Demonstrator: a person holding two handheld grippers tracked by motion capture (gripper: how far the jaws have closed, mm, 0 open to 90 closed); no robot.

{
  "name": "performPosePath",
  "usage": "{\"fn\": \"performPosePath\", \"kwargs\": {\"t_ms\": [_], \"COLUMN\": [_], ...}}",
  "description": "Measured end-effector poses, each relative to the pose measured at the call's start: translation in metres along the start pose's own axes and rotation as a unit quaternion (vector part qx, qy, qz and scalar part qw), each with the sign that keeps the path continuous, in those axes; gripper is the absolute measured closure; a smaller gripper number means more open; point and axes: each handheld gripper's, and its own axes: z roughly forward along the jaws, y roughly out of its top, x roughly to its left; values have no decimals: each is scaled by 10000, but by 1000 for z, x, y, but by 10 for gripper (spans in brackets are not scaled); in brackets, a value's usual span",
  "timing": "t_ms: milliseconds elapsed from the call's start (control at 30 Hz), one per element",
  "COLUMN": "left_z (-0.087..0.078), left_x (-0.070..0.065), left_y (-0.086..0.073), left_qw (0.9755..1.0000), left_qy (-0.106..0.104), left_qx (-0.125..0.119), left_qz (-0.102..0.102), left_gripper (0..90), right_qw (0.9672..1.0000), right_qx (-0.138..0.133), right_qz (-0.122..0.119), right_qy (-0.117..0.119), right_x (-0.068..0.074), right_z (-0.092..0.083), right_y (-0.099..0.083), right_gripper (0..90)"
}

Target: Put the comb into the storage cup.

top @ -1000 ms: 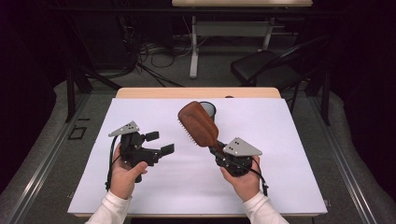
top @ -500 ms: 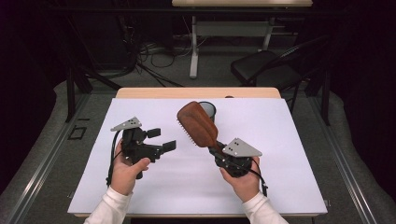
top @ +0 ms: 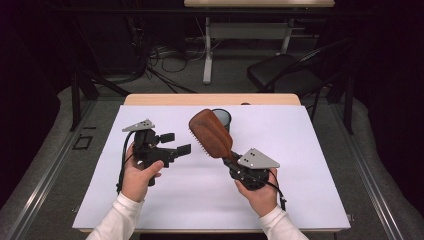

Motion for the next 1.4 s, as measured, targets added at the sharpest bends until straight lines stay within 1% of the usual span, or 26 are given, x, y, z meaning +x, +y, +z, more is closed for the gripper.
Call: {"fn": "performPosePath", "kwargs": {"t_ms": [133,300,467,533,867,1400], "left_z": [3,6,10,11,19,32], "left_x": [0,-2,-5,-6,-9,-10], "left_y": [4,9,15,18,29,38], "left_qw": [10000,9999,9999,9999,9998,9996], "left_qy": [40,51,-4,-24,-23,-33], "left_qx": [73,109,135,146,206,261], "left_qz": [20,34,10,30,3,-75], "left_gripper": [20,23,25,25,34,73], "right_qw": [10000,10000,10000,10000,10000,10000], "right_qx": [21,23,32,27,4,-47], "right_qz": [-10,-8,-10,-13,6,-18], "right_qy": [5,15,23,21,13,28], "right_x": [0,1,1,1,1,2], "right_z": [1,1,1,1,0,-1], "right_y": [0,-1,0,0,0,1], "right_gripper": [722,722,722,722,722,722]}}
